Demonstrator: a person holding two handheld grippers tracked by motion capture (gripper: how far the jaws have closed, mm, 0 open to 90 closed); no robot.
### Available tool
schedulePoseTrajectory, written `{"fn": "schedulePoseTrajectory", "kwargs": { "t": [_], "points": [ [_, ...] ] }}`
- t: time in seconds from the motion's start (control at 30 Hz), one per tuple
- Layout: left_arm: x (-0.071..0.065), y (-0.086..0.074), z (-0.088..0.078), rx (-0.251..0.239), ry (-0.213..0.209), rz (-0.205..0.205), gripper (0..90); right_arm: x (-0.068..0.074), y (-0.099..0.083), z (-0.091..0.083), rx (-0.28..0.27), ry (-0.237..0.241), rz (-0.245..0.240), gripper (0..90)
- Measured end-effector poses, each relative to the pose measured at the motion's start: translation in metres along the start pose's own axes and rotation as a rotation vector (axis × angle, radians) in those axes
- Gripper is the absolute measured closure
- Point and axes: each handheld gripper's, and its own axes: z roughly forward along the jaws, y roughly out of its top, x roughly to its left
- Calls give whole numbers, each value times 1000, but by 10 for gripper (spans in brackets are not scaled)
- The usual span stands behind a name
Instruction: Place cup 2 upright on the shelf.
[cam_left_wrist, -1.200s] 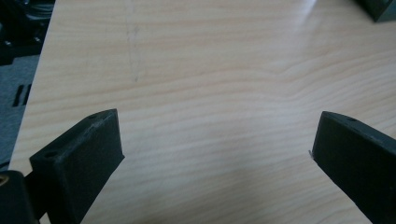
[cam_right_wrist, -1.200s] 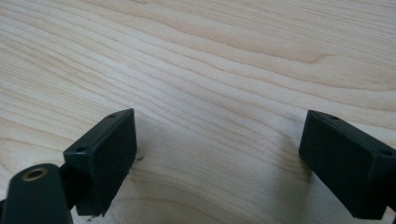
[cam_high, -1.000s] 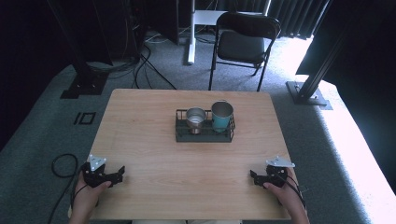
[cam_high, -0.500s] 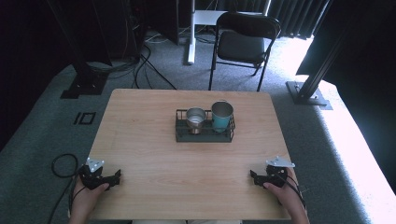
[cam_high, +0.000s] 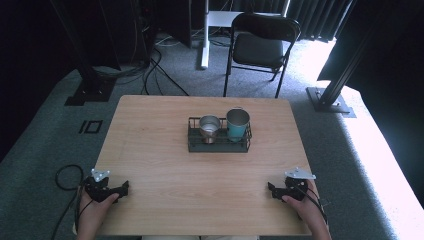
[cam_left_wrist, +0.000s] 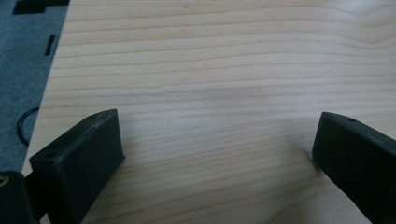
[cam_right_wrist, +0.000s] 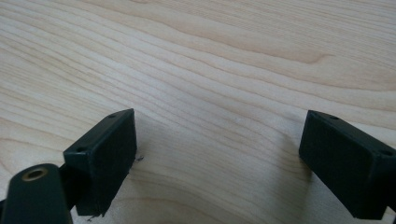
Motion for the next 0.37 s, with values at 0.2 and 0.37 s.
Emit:
{"fn": "schedulePoseTrajectory", "kwargs": {
  "t": [0.2, 0.37],
  "points": [
    [0, 0, 0, 5, 6, -4, 12, 0, 0, 0, 0, 0, 0, 109],
    [0, 0, 1, 7, 3, -1, 4, 0, 0, 0, 0, 0, 0, 109]
  ]
}}
